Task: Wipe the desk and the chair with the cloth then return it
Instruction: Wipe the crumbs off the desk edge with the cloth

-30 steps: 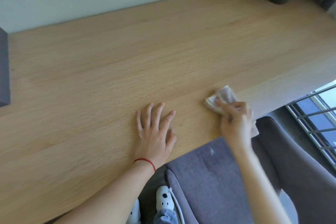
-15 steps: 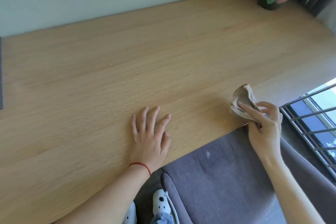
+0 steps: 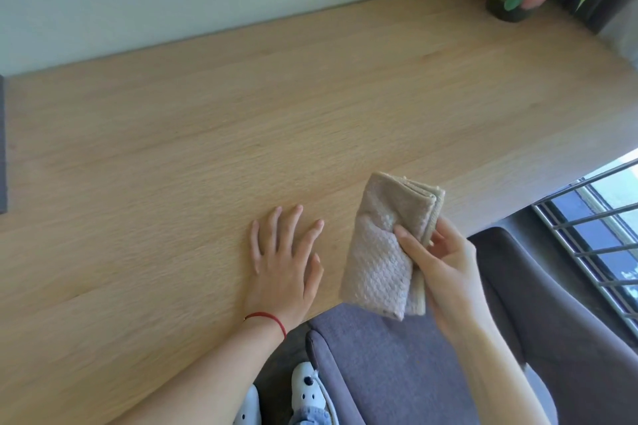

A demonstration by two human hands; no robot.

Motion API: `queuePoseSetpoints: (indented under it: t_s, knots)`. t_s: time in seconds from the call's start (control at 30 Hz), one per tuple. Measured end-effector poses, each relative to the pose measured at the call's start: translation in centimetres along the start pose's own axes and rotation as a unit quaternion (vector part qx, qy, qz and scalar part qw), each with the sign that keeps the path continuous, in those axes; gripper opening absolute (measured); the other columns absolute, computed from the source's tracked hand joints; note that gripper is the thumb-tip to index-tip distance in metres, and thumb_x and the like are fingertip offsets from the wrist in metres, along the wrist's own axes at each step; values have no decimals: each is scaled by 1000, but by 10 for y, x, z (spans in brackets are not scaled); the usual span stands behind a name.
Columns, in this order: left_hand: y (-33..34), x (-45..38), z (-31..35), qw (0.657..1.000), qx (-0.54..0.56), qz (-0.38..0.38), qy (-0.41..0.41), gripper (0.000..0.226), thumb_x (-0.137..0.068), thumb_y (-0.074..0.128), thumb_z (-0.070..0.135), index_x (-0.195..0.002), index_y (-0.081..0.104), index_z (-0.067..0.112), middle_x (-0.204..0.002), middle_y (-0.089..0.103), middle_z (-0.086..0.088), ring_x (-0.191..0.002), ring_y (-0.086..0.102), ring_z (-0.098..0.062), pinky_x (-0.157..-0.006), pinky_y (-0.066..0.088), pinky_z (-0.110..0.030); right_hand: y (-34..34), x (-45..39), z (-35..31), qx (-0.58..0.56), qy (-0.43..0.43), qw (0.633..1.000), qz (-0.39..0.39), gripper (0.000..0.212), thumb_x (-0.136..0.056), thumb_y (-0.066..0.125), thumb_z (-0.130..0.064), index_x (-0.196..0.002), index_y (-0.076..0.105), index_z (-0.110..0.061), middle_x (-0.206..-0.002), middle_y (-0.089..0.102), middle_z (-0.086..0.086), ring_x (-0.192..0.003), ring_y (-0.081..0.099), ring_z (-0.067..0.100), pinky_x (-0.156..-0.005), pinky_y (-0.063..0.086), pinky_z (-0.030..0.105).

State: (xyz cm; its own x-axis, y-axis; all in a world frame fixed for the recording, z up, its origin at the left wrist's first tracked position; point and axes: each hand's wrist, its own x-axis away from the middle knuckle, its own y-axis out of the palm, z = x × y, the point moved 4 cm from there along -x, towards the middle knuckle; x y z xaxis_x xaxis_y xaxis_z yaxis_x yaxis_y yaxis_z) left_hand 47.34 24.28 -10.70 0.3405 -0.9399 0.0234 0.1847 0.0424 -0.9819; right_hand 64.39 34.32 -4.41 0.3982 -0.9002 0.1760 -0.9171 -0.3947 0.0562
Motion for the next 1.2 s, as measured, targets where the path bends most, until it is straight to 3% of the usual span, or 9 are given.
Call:
queuePoseSetpoints:
  t_s: [0.07,0.17,0.27,0.37,0.6,0.7,0.83,1.03,1.2]
  knots:
    - [-1,0,0,1000,2,1,0,48,-88,33,34,-133,51,30,-147,43,-5,-138,34,-33,-111,26,-61,5,-10,6,156,-19,987,1,17,-77,73,-6,-87,69,-19,-79,71,-1,-76,68,15,-68,56,31]
    - [-1,0,-1,1000,9,3,-1,48,-86,36,33,-131,52,30,-146,44,-4,-138,34,-31,-111,25,-60,6,-15,15,414,-140,900,12,41,-68,70,16,-98,74,-12,-86,66,4,-75,63,19,-70,49,23]
    - [-1,-1,-2,1000,15,7,-1,48,-87,36,33,-133,51,31,-147,43,-4,-139,33,-31,-112,24,-60,-2,-18,13,443,-176,879,23,39,-65,69,19,-96,74,-5,-87,67,9,-74,63,21,-68,46,11]
    - [-2,1,-1,1000,18,8,-1,48,-87,37,33,-132,52,30,-146,44,-4,-138,34,-32,-112,25,-60,-13,-30,9,443,-133,886,27,16,-70,73,7,-83,70,-3,-84,68,8,-70,61,20,-68,57,34]
    - [-2,0,-1,999,-33,-20,2,47,-86,33,36,-124,57,25,-148,42,-5,-138,34,-33,-110,28,-61,47,-9,27,426,-170,874,-162,39,-70,62,15,-99,69,-11,-95,63,8,-85,61,24,-71,53,33]
    - [-4,0,0,1000,-2,-1,1,45,-84,35,30,-123,58,26,-146,44,-5,-137,36,-33,-109,28,-62,33,-19,25,465,-201,855,-110,37,-71,62,14,-100,71,-8,-92,63,14,-80,61,31,-68,54,39]
    - [-4,0,-1,1000,24,11,-4,47,-86,36,29,-130,54,29,-146,45,-4,-138,35,-31,-111,26,-61,-17,-48,12,486,-165,854,81,34,-73,61,16,-97,72,-6,-94,64,16,-79,62,36,-66,51,41]
    - [-3,0,-1,1000,15,8,2,49,-84,37,32,-129,54,27,-146,44,-5,-137,36,-33,-110,27,-62,10,-15,27,472,-218,847,-105,34,-80,46,-16,-104,68,-24,-97,59,4,-77,60,21,-63,51,30]
    - [-3,0,-2,1000,23,16,-2,47,-88,35,31,-132,52,31,-146,45,-4,-138,35,-31,-112,25,-60,-79,-65,14,521,-160,830,114,36,-75,55,19,-99,73,-2,-93,63,20,-76,62,38,-68,46,37]
